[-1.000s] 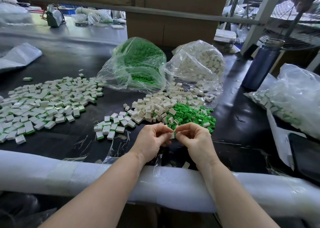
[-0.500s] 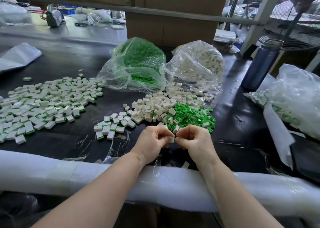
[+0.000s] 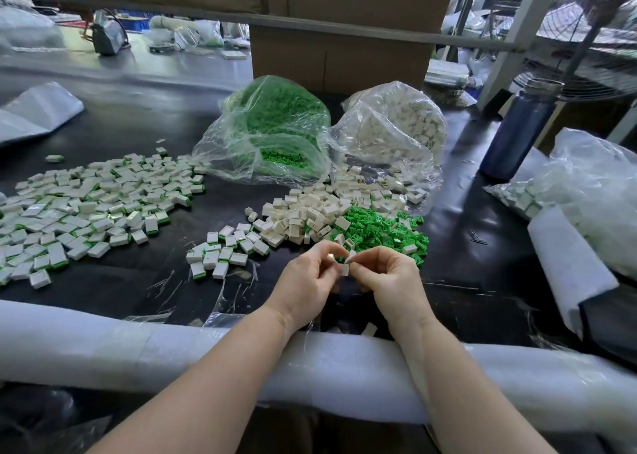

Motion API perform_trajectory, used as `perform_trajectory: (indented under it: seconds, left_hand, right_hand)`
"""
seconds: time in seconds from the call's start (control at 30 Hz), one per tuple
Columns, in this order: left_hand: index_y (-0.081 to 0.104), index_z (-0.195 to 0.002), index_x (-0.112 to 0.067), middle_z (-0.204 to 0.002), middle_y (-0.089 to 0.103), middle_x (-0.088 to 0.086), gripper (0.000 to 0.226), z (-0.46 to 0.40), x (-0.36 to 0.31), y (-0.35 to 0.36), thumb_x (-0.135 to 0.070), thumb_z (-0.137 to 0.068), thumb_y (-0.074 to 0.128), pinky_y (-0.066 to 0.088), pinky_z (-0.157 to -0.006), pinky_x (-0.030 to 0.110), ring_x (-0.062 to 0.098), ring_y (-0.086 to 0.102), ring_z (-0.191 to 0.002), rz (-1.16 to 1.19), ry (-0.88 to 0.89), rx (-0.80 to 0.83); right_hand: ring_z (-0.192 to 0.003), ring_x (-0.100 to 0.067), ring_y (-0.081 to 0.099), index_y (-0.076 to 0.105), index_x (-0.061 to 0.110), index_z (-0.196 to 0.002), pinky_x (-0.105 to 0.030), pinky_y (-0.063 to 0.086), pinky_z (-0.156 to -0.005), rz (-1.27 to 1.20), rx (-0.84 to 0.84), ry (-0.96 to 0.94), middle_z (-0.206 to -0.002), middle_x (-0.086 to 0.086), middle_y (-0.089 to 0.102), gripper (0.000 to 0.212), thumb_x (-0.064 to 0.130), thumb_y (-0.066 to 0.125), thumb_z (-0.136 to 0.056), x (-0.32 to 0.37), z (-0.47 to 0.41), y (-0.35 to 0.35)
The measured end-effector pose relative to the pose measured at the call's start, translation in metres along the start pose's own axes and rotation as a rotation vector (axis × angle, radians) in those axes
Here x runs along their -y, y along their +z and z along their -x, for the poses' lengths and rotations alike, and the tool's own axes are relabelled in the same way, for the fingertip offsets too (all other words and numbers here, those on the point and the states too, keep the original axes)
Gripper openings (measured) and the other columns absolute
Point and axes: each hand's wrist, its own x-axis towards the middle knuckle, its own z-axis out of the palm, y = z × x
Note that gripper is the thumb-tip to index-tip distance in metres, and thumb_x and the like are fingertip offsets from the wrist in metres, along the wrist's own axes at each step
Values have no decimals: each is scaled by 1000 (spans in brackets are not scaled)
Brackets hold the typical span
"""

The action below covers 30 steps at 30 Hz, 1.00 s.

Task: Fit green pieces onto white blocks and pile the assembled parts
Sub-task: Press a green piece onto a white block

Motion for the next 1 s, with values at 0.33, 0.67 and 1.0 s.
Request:
perform_trajectory:
  seconds: [0.33, 0.67, 1.0]
  left_hand:
    - [65, -87, -16, -73, 64, 0, 9, -2, 4, -2, -21, -91, 58, 49, -73, 27, 12, 58, -68, -16, -19, -28]
    - [67, -80, -13, -66, 61, 2, 15, -1, 2, -5, -16, -92, 57, 43, -59, 19, 9, 50, -59, 35, -68, 29]
    - [68, -79, -15, -70, 62, 8, 15, -2, 7, -4, -21, -90, 59, 49, -70, 39, 14, 50, -62, -113, -73, 50]
  right_hand:
    - [-50, -3, 56, 70, 6, -78, -14, 46, -49, -101, 1, 18, -59, 0, 67, 6, 4, 67, -83, 1, 1, -2]
    - [-47, 1, 52, 64, 11, -68, -13, 44, -50, 80, 33, -6, -60, -3, 61, 19, 1, 64, -84, 0, 1, 1]
    - [-55, -13, 49, 62, 12, -65, -25, 42, -55, 200, 86, 12, -59, -5, 57, 21, 3, 64, -83, -1, 1, 0]
